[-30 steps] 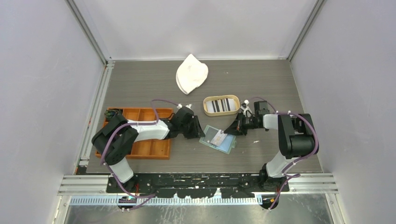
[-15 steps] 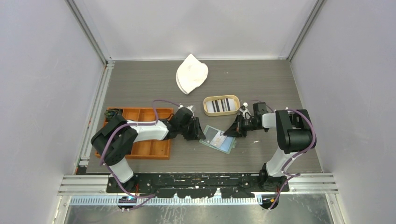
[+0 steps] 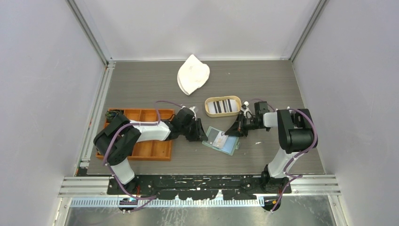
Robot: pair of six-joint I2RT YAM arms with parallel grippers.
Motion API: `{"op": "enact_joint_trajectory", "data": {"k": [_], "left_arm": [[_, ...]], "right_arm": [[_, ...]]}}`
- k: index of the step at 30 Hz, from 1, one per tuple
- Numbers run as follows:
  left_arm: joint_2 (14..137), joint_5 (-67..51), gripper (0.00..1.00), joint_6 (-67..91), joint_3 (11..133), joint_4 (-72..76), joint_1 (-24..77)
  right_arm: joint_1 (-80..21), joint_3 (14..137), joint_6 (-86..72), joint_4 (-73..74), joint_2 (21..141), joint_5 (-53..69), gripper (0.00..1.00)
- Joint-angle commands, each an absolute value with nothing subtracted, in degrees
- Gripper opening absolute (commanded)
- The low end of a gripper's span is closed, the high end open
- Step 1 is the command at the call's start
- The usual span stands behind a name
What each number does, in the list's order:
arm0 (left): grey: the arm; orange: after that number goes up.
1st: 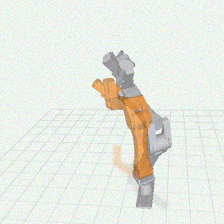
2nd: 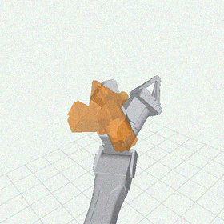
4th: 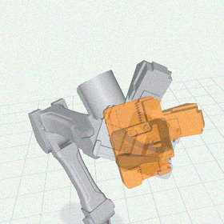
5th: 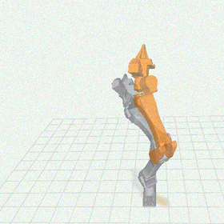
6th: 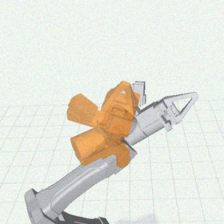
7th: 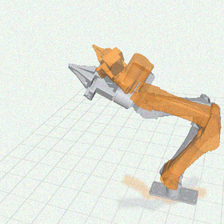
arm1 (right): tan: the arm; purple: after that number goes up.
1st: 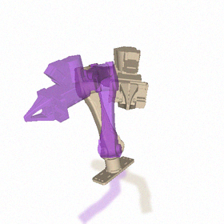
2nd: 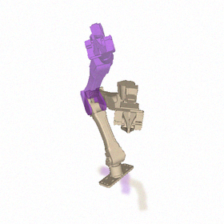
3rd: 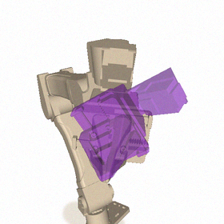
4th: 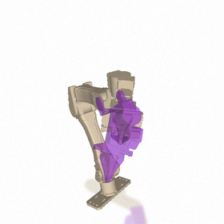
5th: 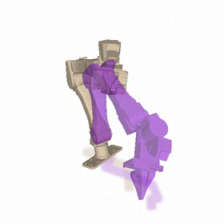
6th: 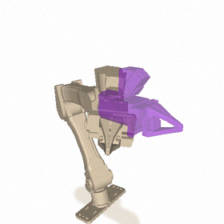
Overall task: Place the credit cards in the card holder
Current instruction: Insert the credit card into the card holder.
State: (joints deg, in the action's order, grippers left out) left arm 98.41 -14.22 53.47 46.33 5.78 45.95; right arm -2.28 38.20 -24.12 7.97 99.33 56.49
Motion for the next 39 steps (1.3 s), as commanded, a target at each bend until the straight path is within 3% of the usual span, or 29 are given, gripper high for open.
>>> {"op": "enact_joint_trajectory", "data": {"k": [1,19,29,39], "left_arm": [[101.65,-15.75,0.34,52.21,46.93,5.33,46.32],[102.0,-17.65,0.32,53.75,45.79,10.31,46.34],[87.41,-7.87,0.34,48.7,42.56,7.24,47.83],[90.0,3.53,0.32,36.61,52.23,6.01,63.99]], "right_arm": [[-3.36,39.8,-23.03,8.28,100.66,56.84,0.09],[-3.93,41.49,-24.87,6.05,103.57,57.82,0.12],[-3.95,42.38,-23.7,7.44,103.92,57.91,0.17],[-3.88,42.72,-23.12,8.07,104.41,57.96,0.19]]}}
